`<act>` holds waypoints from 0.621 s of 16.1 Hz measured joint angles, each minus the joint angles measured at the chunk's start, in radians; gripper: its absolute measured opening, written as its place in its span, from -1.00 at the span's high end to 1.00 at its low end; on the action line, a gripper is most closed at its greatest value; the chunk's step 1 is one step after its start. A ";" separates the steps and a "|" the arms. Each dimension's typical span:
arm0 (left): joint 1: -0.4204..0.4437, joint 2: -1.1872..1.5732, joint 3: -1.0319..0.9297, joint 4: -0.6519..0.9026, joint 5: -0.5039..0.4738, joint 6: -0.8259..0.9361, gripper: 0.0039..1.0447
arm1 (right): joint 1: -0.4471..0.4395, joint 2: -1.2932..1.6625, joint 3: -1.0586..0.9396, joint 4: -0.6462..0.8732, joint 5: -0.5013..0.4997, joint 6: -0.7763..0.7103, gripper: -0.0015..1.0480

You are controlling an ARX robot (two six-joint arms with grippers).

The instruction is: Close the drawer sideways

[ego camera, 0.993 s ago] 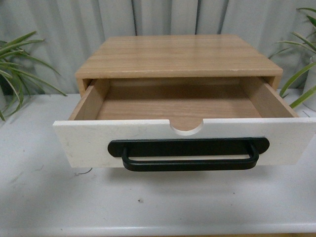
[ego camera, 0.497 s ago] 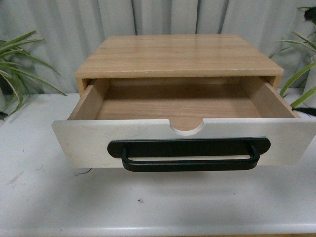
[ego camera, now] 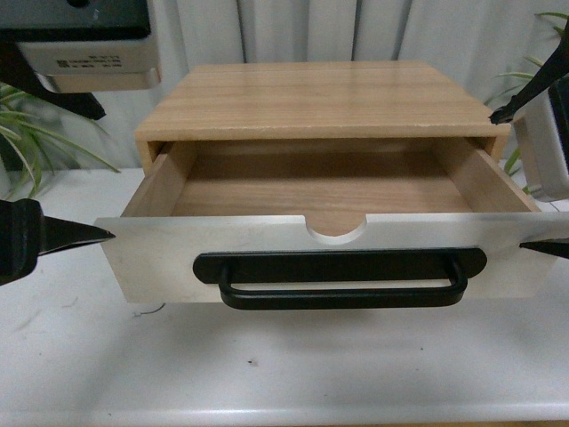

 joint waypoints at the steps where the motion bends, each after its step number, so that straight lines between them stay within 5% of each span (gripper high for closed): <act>1: -0.006 0.007 0.000 0.009 0.000 0.007 -0.88 | 0.007 0.007 0.003 0.009 0.004 0.014 -0.88; 10: -0.056 0.056 -0.060 0.145 -0.036 0.014 -0.88 | 0.031 0.056 0.005 0.080 0.016 0.096 -0.88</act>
